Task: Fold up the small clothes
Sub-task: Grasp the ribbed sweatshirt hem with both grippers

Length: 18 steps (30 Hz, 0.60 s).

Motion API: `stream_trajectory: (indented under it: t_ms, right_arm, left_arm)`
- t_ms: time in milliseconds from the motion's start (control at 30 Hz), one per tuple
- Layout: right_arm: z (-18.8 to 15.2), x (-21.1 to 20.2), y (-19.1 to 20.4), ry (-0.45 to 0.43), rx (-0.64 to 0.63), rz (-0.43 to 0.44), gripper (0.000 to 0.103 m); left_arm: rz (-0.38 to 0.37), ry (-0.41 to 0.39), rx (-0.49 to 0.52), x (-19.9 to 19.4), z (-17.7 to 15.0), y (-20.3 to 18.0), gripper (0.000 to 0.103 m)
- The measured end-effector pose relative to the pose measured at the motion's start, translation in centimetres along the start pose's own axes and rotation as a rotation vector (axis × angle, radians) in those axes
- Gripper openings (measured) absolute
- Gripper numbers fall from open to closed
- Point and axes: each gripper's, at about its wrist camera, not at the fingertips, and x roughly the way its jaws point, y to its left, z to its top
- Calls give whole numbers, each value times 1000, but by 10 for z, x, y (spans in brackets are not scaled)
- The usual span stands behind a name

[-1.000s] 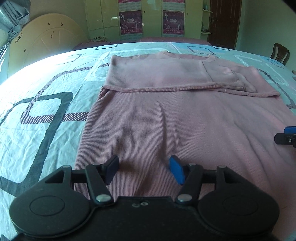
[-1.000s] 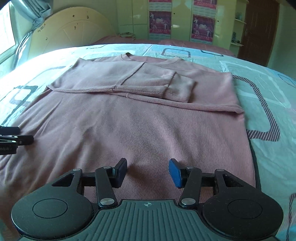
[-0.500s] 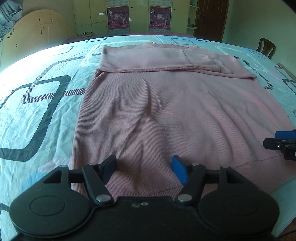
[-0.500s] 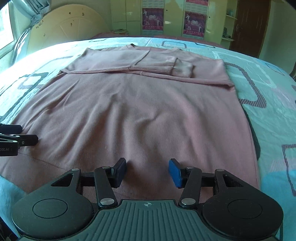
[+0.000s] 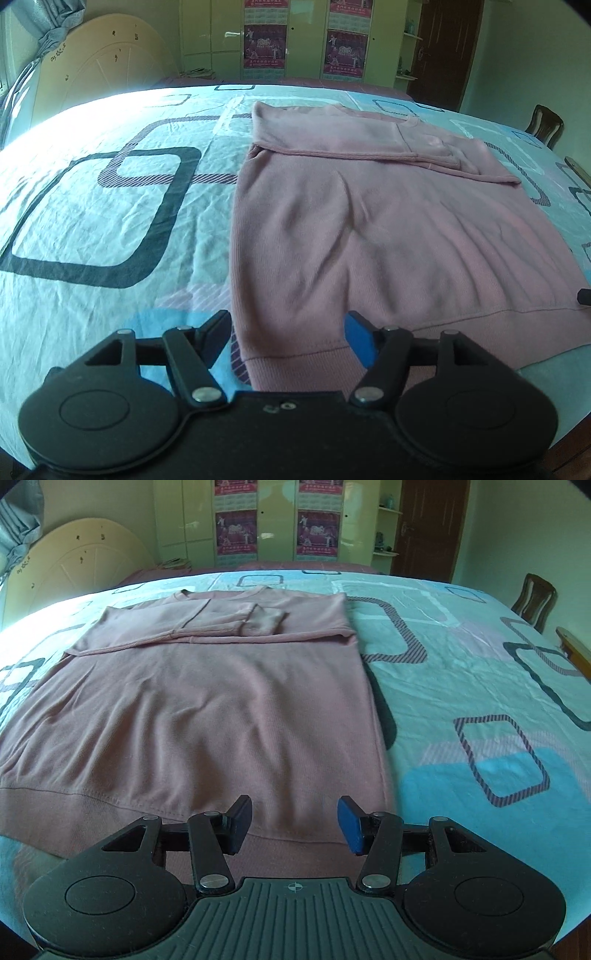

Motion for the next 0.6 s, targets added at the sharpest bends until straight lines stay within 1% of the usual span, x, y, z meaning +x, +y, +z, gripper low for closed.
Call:
stream_trajectory:
  t_ms: [133,233,267,300,333,467,500,533,600]
  right_arm:
    - [-7,-2,-13,8,46,-18,51]
    - [-12,-4,-20,11,62,-35,53]
    - [-13,-3,-23,16,69,-38,58]
    - [-15,-2,-26,22,82,-40,65]
    - [-16,-3,-28,24,94,-40,67]
    - [-24,-2,-38,40,150,-11,66]
    - [-25,-3,-40,43,164,1,66]
    - [-26,-3,-41,44,168,8,65]
    - [-26,-2,-42,57,182,41,47]
  left_arm:
    - [-1,27,-32,-2,-13,12,66]
    - [-31,56,-82,1,-21,19,65]
    - [-41,61,-97,2,-23,20,65]
    - [-45,61,-108,3,-25,20,65]
    - [-50,57,-114,3,-26,20,64]
    - [-73,62,-142,8,-25,19,64]
    - [-80,65,-140,9,-24,18,61]
    - [-92,65,-132,9,-24,17,52]
    - [-110,73,-115,11,-22,14,43]
